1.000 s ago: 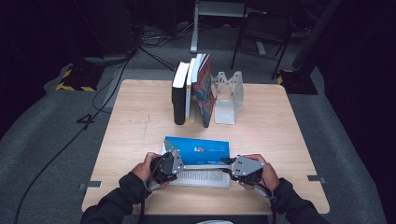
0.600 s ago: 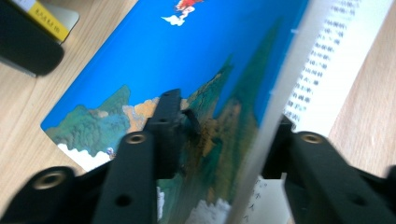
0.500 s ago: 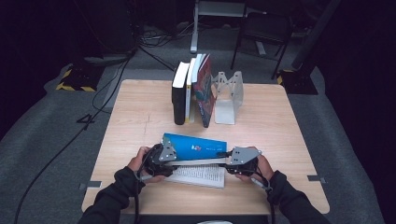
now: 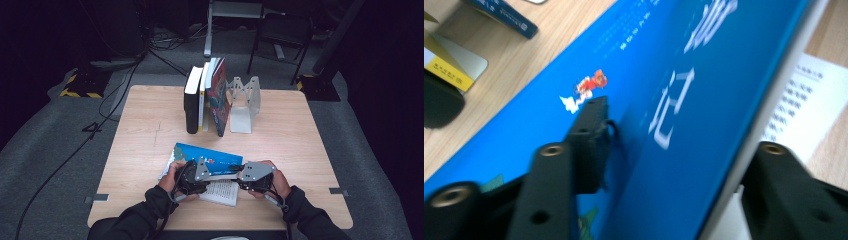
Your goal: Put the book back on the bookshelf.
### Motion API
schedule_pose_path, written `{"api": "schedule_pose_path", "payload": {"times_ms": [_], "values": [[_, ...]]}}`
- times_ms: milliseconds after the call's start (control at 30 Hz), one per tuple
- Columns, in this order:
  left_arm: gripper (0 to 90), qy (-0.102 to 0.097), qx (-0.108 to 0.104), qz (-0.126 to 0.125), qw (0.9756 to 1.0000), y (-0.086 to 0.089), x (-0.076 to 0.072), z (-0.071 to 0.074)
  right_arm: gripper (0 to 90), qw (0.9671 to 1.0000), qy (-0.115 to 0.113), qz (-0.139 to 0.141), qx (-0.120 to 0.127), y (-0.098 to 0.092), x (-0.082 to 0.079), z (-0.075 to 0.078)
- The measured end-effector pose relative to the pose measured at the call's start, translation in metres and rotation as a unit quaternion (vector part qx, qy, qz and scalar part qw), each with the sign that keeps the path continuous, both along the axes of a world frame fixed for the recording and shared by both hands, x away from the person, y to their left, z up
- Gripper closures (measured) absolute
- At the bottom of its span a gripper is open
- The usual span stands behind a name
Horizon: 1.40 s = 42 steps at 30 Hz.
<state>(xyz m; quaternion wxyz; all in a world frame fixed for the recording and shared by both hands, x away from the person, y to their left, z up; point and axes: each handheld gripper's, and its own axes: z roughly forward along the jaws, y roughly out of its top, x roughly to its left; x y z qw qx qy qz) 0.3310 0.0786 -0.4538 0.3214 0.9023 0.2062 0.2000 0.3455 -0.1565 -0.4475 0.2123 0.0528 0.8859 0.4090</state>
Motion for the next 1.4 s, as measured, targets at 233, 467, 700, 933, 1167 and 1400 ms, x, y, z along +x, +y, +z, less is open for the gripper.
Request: {"api": "schedule_pose_path", "payload": {"times_ms": [233, 467, 700, 933, 1167, 1400], "values": [[70.9, -0.017, -0.004, 0.002, 0.9999, 0.002, -0.003, 0.001, 49.4, 0.999, 0.015, -0.024, 0.035, -0.01, 0.008, 0.001], [74.2, -0.023, -0.049, 0.005, 0.9985, 0.016, -0.002, 0.006, 44.9, 0.9918, 0.052, -0.105, 0.052, -0.054, 0.03, -0.008], [75.5, -0.022, -0.096, 0.016, 0.995, 0.034, -0.002, 0.017, 44.2, 0.9875, 0.093, -0.126, 0.02, -0.06, 0.042, -0.026], [75.6, -0.023, -0.123, 0.01, 0.9921, 0.045, -0.002, 0.023, 44.8, 0.9874, 0.123, -0.099, -0.004, -0.044, 0.05, -0.043], [75.4, -0.014, -0.131, -0.004, 0.9913, 0.048, -0.003, 0.024, 41.2, 0.9898, 0.126, -0.063, 0.016, -0.034, 0.045, -0.05], [72.4, 0.023, -0.108, -0.02, 0.9937, 0.047, -0.003, 0.025, 45.5, 0.9905, 0.109, -0.048, 0.069, -0.031, 0.031, -0.037]]}}
